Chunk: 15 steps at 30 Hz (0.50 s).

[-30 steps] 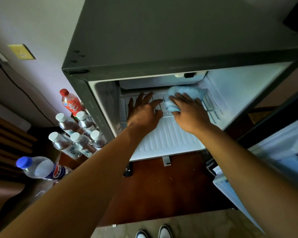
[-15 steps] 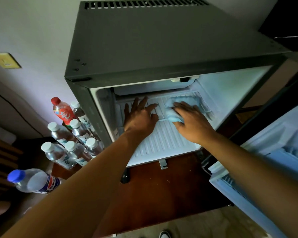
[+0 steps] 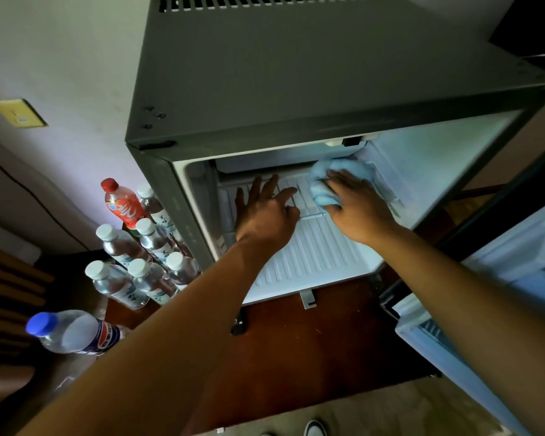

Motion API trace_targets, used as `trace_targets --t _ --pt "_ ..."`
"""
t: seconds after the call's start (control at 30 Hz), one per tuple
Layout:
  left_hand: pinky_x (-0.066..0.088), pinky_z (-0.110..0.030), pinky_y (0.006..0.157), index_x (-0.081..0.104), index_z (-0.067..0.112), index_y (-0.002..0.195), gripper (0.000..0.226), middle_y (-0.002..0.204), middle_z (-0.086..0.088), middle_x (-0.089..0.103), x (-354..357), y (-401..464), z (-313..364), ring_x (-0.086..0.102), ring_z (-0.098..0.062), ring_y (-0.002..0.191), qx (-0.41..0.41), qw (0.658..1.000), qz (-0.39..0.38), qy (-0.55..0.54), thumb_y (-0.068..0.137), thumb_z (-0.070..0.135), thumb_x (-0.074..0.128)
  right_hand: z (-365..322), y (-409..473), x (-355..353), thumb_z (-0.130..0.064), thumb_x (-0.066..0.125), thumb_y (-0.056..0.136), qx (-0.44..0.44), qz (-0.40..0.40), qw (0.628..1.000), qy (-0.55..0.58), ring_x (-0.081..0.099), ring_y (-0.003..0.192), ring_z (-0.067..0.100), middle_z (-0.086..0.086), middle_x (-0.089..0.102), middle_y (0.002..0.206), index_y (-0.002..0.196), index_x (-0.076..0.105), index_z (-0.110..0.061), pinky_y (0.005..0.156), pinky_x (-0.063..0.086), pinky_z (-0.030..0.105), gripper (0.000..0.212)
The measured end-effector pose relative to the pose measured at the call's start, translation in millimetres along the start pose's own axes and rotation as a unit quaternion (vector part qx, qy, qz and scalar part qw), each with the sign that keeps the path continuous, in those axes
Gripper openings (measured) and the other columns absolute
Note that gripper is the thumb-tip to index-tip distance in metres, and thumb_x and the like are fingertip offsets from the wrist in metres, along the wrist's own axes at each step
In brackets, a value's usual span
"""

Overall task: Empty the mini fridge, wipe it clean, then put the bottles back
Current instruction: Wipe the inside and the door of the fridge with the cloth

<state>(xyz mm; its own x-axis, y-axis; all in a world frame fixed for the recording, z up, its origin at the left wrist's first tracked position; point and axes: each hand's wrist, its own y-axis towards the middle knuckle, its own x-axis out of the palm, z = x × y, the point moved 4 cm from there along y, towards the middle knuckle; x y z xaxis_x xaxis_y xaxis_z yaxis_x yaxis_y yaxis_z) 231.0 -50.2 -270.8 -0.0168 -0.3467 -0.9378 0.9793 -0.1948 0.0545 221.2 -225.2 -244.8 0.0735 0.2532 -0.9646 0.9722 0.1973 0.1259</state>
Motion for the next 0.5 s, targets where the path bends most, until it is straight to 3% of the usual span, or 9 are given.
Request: trace_targets --t 0.2,0.5 --pt "-0.003 -0.050 0.122 0.034 0.043 0.149 0.049 0.166 0.007 0.011 1 -1 -1 -0.003 -0.019 0.153 0.004 1.000 -0.007 0.017 0.101 0.046 0.035 -10 -53 1 -0.026 0.054 0.093 0.016 0.059 0.998 -0.027 0.028 0.145 0.026 0.008 0.041 0.151 0.138 0.049 -0.010 0.117 0.020 0.052 0.048" --pt "-0.005 -0.049 0.121 0.033 0.044 0.149 0.048 0.166 0.008 0.010 2 -2 1 -0.003 -0.019 0.153 0.008 1.000 -0.005 0.012 0.101 0.046 0.035 5 -32 -7 -0.028 0.054 0.095 0.028 0.077 0.997 -0.012 0.037 0.139 0.028 0.011 0.050 0.143 0.133 0.054 -0.009 0.114 0.025 0.051 0.043"
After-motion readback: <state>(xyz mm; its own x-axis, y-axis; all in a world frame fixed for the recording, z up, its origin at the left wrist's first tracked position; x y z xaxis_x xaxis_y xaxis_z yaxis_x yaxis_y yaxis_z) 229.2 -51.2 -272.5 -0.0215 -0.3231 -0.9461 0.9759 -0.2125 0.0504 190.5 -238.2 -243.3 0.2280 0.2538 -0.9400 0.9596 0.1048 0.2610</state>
